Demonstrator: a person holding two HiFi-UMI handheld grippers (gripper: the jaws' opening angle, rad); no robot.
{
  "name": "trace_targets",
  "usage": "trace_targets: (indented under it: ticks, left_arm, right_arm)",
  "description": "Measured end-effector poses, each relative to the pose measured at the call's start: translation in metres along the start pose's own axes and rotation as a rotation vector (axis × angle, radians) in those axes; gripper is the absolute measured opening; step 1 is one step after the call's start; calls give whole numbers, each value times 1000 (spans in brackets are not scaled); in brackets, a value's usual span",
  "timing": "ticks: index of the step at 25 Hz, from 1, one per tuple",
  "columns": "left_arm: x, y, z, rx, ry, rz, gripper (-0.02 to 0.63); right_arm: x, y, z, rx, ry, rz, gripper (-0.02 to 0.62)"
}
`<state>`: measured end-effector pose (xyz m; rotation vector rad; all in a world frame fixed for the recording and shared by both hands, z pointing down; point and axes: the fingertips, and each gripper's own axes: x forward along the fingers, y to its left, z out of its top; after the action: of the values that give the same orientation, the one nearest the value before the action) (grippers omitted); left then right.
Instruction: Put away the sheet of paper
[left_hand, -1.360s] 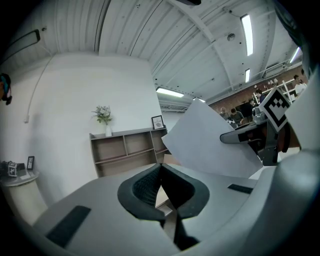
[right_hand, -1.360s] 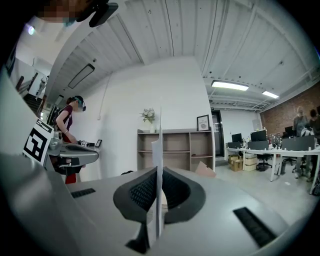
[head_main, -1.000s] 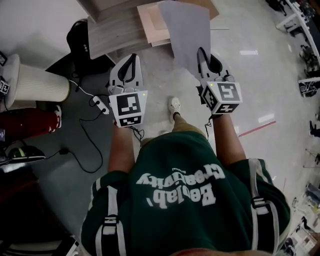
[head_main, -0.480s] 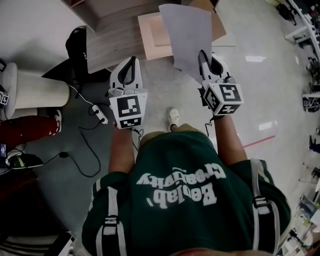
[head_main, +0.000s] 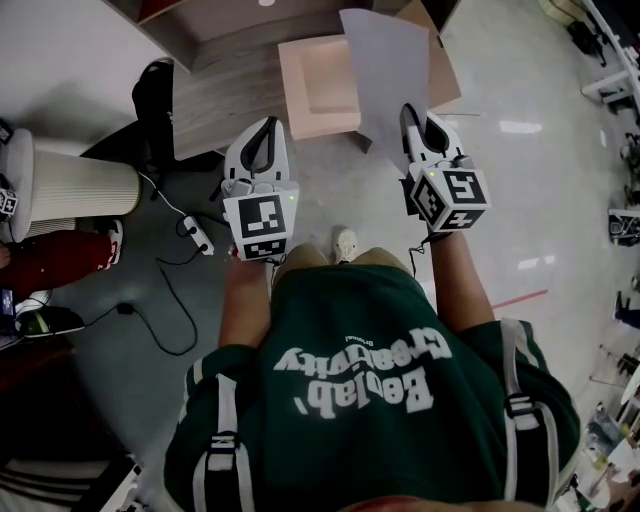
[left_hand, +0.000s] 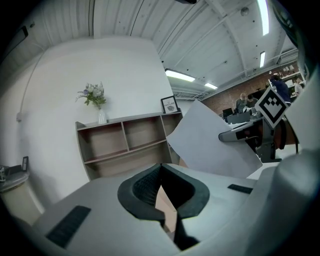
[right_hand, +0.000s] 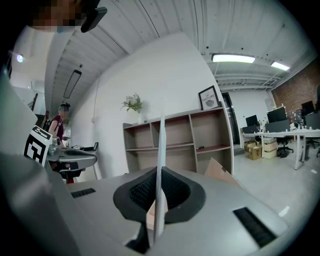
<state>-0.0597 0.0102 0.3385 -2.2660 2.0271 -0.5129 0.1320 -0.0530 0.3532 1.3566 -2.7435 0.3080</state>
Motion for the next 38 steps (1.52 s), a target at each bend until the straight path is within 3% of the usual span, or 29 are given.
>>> trace_targets:
  ticks: [10,24,32,38]
  left_arm:
    - [51,28,-6,-17,19,-33,18]
    - [156,110,-13,-36,15,-118,18]
    - [178,135,-29,-64,24,-138,18]
    - [184,141,-34,-82,56,-107,18]
  right_arm:
    - [55,0,-5,16,50,3,34]
    - [179,35,1,5,116,26,34]
    - [219,67,-10,59,153,86,34]
    - [240,55,-41,103,241,107,34]
